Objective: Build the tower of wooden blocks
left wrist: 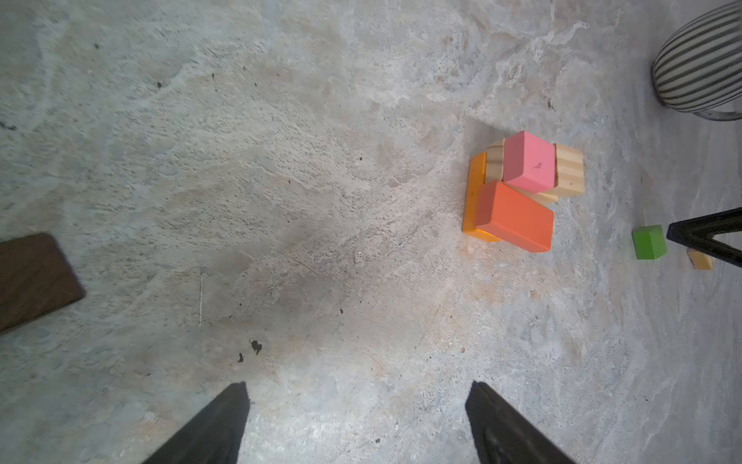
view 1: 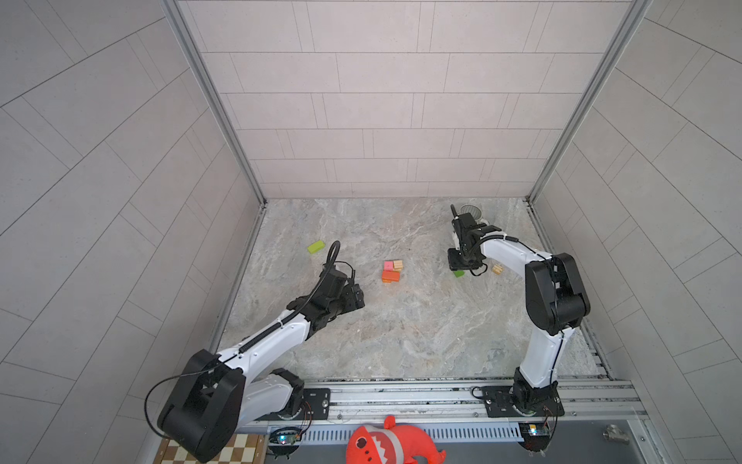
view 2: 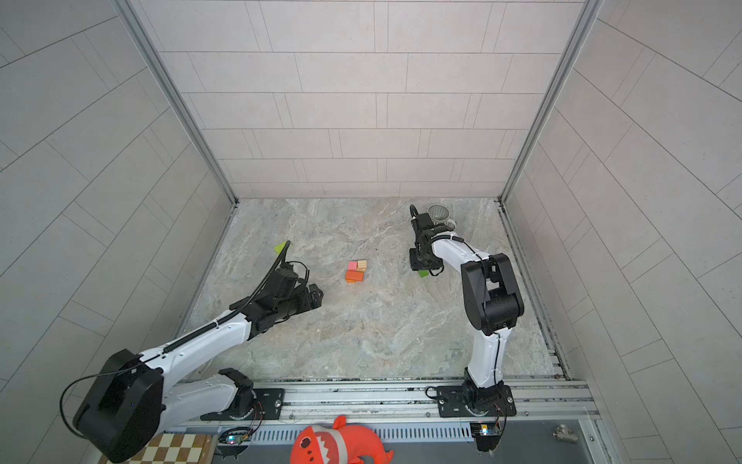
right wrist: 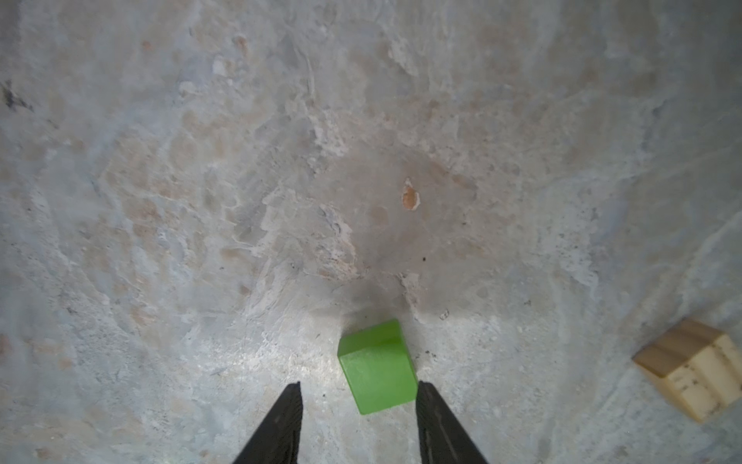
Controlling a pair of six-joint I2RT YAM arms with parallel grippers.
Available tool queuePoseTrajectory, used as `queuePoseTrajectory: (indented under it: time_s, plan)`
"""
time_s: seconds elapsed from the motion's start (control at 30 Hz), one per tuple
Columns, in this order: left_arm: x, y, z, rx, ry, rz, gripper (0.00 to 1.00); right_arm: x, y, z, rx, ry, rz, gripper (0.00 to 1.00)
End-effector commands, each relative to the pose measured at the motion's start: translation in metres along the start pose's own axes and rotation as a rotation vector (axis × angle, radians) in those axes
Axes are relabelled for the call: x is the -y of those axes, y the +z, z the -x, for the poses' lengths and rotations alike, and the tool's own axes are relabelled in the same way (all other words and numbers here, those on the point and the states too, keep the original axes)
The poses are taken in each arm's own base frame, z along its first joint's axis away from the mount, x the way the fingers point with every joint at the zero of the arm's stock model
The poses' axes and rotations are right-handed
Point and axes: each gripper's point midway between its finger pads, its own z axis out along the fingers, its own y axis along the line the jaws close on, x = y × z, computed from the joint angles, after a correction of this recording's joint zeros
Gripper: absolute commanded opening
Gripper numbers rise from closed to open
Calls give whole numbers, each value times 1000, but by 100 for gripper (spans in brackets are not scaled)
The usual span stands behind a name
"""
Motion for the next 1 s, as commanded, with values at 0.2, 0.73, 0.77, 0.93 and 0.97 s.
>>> queuePoseTrajectory:
  time_s: [0.2,0.73,0.77,0.93,0.97]
  plan:
    - [1,2,0,23,19,-18,91,8,16,-3,-35,-26,-45,44]
    - [-1,4,-3,14,14,-15,91,11,14,-5,-45,-26,-59,33]
    - [-1,3,-3,14,16,-16,91,11,13,-5,-46,-29,-61,40]
    - [-2,2,-3,19,17,-13,91,13,9,-4,-38,-28,-71,51]
    - [-2,2,-3,19,17,-12,91,13,9,-4,-38,-28,-69,51]
